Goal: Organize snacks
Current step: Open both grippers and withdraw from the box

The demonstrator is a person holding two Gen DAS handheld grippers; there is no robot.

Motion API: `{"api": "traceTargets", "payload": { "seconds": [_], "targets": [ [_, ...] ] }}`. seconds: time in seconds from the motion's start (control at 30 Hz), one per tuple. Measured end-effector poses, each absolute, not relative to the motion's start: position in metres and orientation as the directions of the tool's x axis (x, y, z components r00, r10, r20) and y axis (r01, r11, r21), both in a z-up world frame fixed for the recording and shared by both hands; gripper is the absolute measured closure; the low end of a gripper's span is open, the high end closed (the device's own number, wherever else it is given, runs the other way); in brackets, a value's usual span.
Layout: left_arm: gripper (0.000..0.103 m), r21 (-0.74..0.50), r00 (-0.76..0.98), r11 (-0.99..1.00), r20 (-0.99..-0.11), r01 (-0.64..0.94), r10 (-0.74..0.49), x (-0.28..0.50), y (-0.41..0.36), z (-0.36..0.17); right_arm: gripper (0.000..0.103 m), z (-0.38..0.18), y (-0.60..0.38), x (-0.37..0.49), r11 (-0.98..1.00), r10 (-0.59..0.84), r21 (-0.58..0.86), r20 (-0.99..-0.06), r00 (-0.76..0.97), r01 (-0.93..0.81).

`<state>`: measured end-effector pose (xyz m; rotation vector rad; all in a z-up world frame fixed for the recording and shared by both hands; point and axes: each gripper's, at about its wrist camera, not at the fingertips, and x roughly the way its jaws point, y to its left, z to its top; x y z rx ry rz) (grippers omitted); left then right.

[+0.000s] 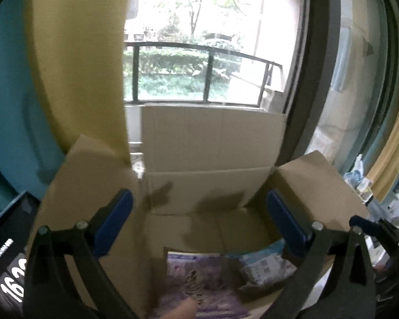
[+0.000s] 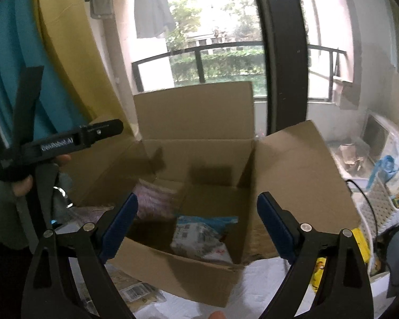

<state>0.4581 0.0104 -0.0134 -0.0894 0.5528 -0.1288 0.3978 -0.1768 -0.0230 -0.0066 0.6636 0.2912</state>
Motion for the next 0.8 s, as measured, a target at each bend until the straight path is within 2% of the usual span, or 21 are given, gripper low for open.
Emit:
{"api": "traceTargets", "payload": {
  "seconds": [0.07,0.23,0.8],
  "targets": [
    [0.001,-0.1,0.851,0.993,-0.514,0.061,-0.104,0.454,0.017,-0.011,0.01,-0.025,-0.17,0.4,0.956,0.272,0.085,-0.617,0.739,-0.281],
    [0.001,-0.105,0.861,0.993,-0.499,0.049,-0.095,0.429,0.04,-0.006,0.01,-0.029,-0.151,0.396,0.944,0.294,0.071,-0.628,0.721,-0.323],
    [0.001,-0.061,0.845,0.987,-0.511,0.148,-0.158,0.29,0.034,-0.026,0.01,-0.005,-0.153,0.322,0.943,0.287,0.044,-0.608,0.74,-0.329]
  ]
}}
